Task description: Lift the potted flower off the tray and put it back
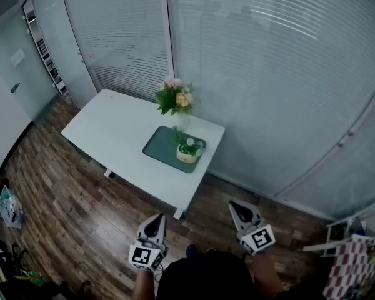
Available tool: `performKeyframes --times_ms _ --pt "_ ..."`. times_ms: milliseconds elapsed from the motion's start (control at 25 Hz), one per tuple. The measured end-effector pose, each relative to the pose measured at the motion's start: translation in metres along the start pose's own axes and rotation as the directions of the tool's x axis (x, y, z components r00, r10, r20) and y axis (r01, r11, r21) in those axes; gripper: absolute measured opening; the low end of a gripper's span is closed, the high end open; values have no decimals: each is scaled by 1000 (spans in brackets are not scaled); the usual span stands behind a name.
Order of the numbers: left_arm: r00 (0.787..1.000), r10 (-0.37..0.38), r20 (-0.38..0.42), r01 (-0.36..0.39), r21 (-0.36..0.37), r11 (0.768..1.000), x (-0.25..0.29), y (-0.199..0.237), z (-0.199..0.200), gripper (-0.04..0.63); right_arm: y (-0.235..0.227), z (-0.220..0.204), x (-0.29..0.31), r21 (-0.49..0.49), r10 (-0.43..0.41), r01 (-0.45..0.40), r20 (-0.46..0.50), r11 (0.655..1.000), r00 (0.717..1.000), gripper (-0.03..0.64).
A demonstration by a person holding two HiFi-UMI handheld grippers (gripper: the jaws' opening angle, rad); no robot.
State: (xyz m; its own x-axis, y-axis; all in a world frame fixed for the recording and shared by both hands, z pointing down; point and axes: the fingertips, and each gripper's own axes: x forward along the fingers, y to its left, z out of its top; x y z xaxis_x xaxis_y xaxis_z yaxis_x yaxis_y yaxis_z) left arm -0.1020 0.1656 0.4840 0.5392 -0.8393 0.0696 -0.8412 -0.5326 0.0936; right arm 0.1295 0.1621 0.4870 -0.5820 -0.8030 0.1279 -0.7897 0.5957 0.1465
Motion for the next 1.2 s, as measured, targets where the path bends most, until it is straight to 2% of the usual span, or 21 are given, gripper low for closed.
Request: performKeyframes --times_ms 320,440,520,640,680,720,760,800,920,1000,1200 --pt "1000 15 -4 -15 -4 1000 -5 17 -7 6 8 6 14 33 -6 5 52 999 999 2" --pt "1000 12 9 -12 -6 1000 -4 22 -5 6 3 6 19 47 -33 30 60 998 998 2" --pt "999 21 26 -22 20 1000 -6 24 0 6 -2 7 19 58 -54 50 83 997 995 2" --pt "998 33 45 -38 115 993 -10 25 7 9 -3 14 19 63 -65 57 141 996 988 5" --pt "998 25 57 -31 113 993 -11 25 10 21 -3 17 20 68 -65 55 156 996 986 13" --pt "997 14 72 -20 90 996 -11 26 12 99 -1 19 24 71 -61 50 161 996 985 88" --pt "996 6 89 -12 64 998 -10 29 14 199 0 18 27 70 -53 43 155 997 986 214" --pt "995 5 102 -9 46 999 -9 31 15 236 1 16 30 64 -45 36 141 997 989 270" --pt "995 -14 103 7 66 998 -11 31 15 265 8 9 34 32 -28 25 96 999 995 325" --pt "995 -34 92 26 85 996 -11 31 13 273 16 14 36 22 -19 17 107 1000 994 354" --pt "994 -51 100 45 61 997 -8 33 12 279 20 21 35 62 -30 22 127 998 991 371"
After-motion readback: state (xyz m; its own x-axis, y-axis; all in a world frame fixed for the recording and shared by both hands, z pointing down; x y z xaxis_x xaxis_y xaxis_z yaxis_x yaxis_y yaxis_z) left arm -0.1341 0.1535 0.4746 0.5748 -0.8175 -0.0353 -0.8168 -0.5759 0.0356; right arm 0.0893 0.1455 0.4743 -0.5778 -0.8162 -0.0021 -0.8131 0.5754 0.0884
